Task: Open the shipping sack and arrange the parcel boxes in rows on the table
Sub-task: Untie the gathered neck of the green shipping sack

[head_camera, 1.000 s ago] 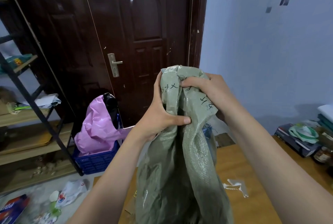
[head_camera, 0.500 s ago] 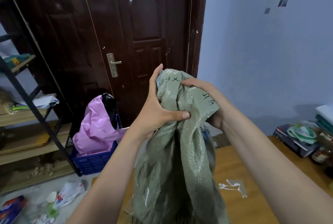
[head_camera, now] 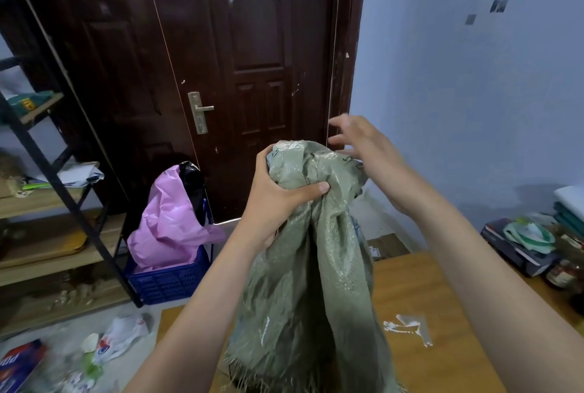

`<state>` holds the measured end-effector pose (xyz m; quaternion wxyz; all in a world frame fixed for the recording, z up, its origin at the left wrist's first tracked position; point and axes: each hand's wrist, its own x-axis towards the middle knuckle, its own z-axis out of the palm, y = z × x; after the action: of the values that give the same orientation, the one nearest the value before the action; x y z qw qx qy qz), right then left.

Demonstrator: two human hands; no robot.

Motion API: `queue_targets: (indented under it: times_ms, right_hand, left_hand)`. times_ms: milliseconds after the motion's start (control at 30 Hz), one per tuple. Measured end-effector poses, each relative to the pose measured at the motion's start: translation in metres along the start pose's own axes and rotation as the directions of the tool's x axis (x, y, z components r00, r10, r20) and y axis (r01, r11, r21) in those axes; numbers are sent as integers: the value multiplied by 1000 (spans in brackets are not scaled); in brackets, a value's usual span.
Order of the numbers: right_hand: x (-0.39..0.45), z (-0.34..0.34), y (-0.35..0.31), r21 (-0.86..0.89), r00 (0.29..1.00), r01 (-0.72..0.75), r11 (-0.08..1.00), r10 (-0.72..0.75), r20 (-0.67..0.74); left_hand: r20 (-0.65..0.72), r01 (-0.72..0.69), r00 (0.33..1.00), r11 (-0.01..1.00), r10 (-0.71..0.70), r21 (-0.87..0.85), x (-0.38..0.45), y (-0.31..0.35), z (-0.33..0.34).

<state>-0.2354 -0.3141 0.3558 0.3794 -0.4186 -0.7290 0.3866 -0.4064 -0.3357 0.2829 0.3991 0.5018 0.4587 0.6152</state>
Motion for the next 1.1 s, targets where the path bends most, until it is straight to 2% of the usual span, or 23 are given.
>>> queue_targets:
  times_ms: [100, 167, 233, 333, 500, 600, 733, 867, 1100]
  right_hand:
    - [-8, 3, -1, -219, 979, 122, 968, -81, 187]
    - [-7, 8, 5, -292, 967, 168, 941, -99, 235]
    - [-4, 11, 12, -283, 966, 148, 948, -77, 246]
    - [-2, 16, 21, -308, 970, 105, 946, -28, 243]
    - [-1, 21, 27, -302, 982, 97, 948, -42, 182]
    - [1, 19, 31, -268, 994, 75, 960, -51, 94]
    - [3, 10, 39, -115, 1000, 3, 993, -2, 12]
    - [3, 3, 38, 64, 998, -66, 996, 66, 3]
    - [3, 1, 17, 175, 998, -56, 983, 61, -23]
  left_hand:
    - [-8, 11, 1000, 1000, -11, -3, 3, 4, 3]
    - [2, 17, 1000, 1000, -17, -11, 5, 4, 3]
    - [-15, 51, 999, 999, -51, -13, 3, 5, 3]
    - [3, 119, 993, 990, -120, 71, 1, 6, 0]
    - [89, 175, 979, 981, -182, 81, -4, 6, -3]
    - [159, 142, 975, 984, -158, 103, -4, 1, -9]
    - [272, 56, 956, 980, -108, 193, -5, -6, -18]
    - [356, 25, 929, 977, -101, 212, -6, -11, -19]
    - [296, -22, 955, 998, 4, 57, -4, -2, -6]
